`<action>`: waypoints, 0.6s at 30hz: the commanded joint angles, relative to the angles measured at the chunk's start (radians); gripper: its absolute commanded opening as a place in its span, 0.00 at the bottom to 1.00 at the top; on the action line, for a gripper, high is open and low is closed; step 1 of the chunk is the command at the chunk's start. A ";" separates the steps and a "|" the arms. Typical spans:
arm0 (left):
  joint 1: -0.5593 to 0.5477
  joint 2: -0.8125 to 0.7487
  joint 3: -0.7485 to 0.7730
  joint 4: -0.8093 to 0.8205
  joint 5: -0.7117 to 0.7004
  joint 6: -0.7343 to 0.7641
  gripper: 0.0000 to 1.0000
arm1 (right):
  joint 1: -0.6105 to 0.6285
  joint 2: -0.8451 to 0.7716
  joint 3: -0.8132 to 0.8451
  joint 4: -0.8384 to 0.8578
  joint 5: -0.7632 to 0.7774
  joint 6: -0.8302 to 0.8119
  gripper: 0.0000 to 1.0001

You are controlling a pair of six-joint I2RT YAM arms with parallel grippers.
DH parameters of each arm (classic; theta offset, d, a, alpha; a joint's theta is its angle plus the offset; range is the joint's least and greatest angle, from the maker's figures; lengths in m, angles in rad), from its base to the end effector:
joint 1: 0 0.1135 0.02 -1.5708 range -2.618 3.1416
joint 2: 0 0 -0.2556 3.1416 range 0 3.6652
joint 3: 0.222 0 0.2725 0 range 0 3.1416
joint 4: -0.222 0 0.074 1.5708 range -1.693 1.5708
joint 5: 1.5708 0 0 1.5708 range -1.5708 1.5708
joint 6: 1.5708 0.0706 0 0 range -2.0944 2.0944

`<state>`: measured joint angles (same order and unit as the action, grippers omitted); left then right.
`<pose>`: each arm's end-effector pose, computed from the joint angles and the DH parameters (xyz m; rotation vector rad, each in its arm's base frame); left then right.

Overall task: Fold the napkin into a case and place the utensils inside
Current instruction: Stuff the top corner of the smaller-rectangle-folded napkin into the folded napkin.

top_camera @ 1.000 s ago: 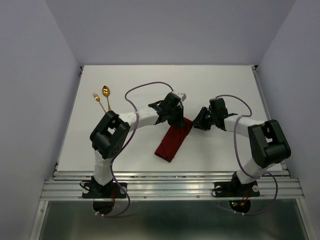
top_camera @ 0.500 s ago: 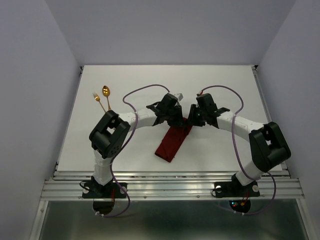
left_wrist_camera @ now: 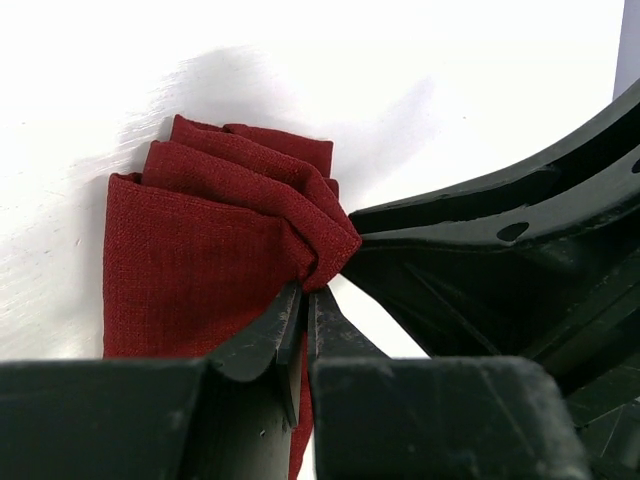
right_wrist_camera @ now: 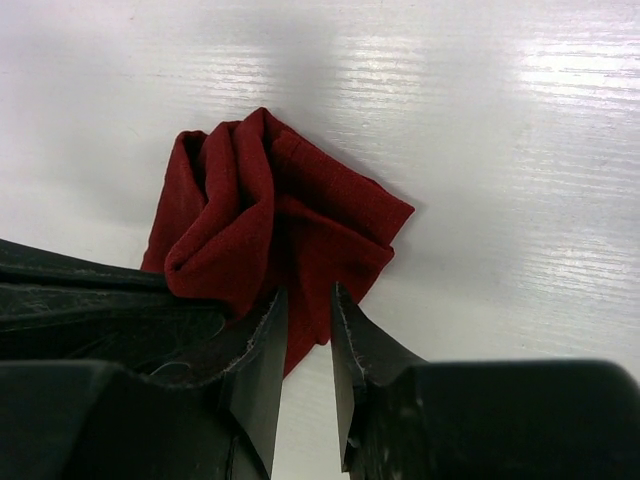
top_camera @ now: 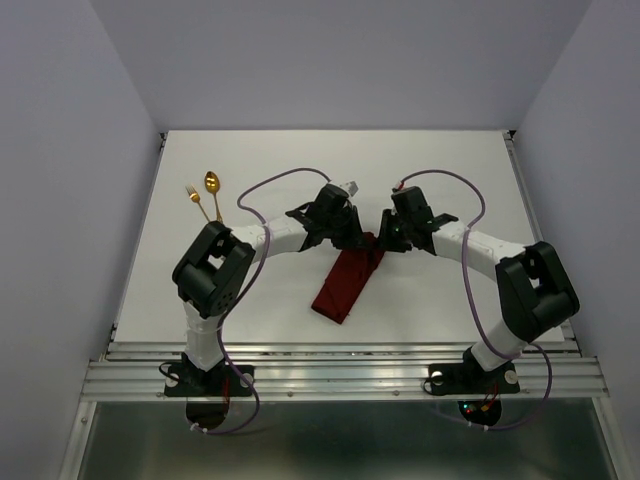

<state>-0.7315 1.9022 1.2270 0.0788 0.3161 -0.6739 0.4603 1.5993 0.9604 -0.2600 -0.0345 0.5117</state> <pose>0.3313 -0.3269 0.1566 0.2672 2.3535 -1.0952 0.3272 0.1650 0.1455 0.0497 2.5256 0.4505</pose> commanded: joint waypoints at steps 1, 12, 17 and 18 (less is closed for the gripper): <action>0.004 -0.072 -0.018 0.045 0.026 -0.006 0.00 | 0.018 0.019 0.035 0.004 0.030 -0.029 0.29; 0.004 -0.089 -0.052 0.076 0.024 -0.021 0.00 | 0.046 0.085 0.095 -0.005 0.030 -0.047 0.33; 0.004 -0.092 -0.052 0.085 0.029 -0.023 0.00 | 0.055 0.106 0.123 -0.012 0.068 -0.053 0.33; 0.003 -0.092 -0.050 0.085 0.032 -0.021 0.00 | 0.064 0.109 0.126 -0.012 0.079 -0.055 0.34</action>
<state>-0.7303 1.8713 1.1851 0.1204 0.3256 -0.6937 0.5026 1.6978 1.0389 -0.2779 -0.0017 0.4770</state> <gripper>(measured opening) 0.134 0.333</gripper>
